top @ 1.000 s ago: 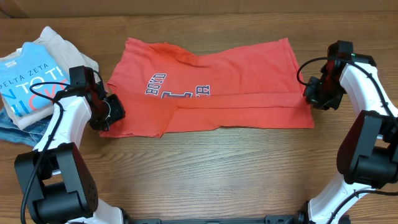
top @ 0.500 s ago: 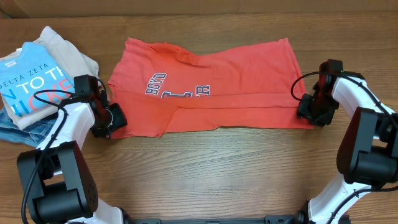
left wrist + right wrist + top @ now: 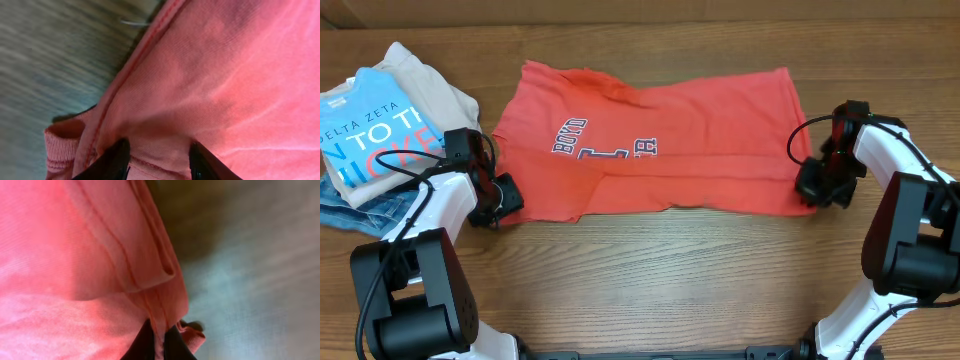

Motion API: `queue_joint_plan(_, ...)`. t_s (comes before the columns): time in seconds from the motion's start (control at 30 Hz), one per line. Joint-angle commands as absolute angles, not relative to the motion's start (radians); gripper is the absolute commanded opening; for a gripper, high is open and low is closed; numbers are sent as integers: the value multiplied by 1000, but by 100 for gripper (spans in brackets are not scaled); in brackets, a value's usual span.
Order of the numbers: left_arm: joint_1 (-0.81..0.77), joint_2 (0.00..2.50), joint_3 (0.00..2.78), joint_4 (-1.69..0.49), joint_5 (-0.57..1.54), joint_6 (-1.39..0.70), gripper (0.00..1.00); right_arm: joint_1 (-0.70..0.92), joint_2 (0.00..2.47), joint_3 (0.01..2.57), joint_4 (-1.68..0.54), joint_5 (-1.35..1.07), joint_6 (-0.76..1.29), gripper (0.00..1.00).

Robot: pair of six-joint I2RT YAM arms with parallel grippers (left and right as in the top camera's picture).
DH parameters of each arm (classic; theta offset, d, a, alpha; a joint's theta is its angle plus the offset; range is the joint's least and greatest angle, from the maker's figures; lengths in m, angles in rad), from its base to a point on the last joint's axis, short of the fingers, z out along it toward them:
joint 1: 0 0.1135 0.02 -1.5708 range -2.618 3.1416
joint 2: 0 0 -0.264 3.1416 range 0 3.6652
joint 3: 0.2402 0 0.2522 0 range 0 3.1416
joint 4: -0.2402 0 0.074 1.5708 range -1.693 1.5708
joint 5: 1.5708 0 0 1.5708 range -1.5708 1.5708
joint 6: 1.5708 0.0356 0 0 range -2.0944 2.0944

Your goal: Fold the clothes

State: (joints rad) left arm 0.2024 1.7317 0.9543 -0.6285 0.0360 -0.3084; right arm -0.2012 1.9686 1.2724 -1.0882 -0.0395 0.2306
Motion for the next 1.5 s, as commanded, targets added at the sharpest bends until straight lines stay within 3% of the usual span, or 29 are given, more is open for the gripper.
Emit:
queue_joint_plan(0.0, 229, 1747, 918, -661, -97, -323, 43, -199, 1974, 1262, -1145, 37, 289, 4)
queue_joint_plan(0.23, 303, 1747, 918, -680, -113, -315, 44, -192, 1974, 1262, -1285, 56, 289, 4)
queue_joint_plan(0.4, 302, 1727, 979, -713, 117, -223, 47, -192, 1973, 1262, -1233, 59, 294, 18)
queue_joint_plan(0.5, 279, 1672, 1022, -734, 179, -169, 50, -192, 1968, 1262, -1213, 58, 306, 21)
queue_joint_plan(0.63, 161, 1494, 1047, -720, 176, -119, 56, -192, 1929, 1264, -1168, 47, 312, 22)
queue_joint_plan(0.73, 44, 1445, 1046, -755, 176, -80, 55, -192, 1895, 1264, -1126, 39, 312, 22)
queue_joint_plan(0.93, -154, 1513, 1028, -801, 68, -67, 54, -192, 1885, 1264, -1080, 9, 311, 22)
queue_joint_plan(1.1, -203, 1651, 1027, -756, 68, -67, 54, -192, 1885, 1264, -1067, 5, 311, 22)
queue_joint_plan(1.47, -218, 1767, 1027, -763, 71, -67, 32, -192, 1885, 1264, -1065, 5, 311, 22)
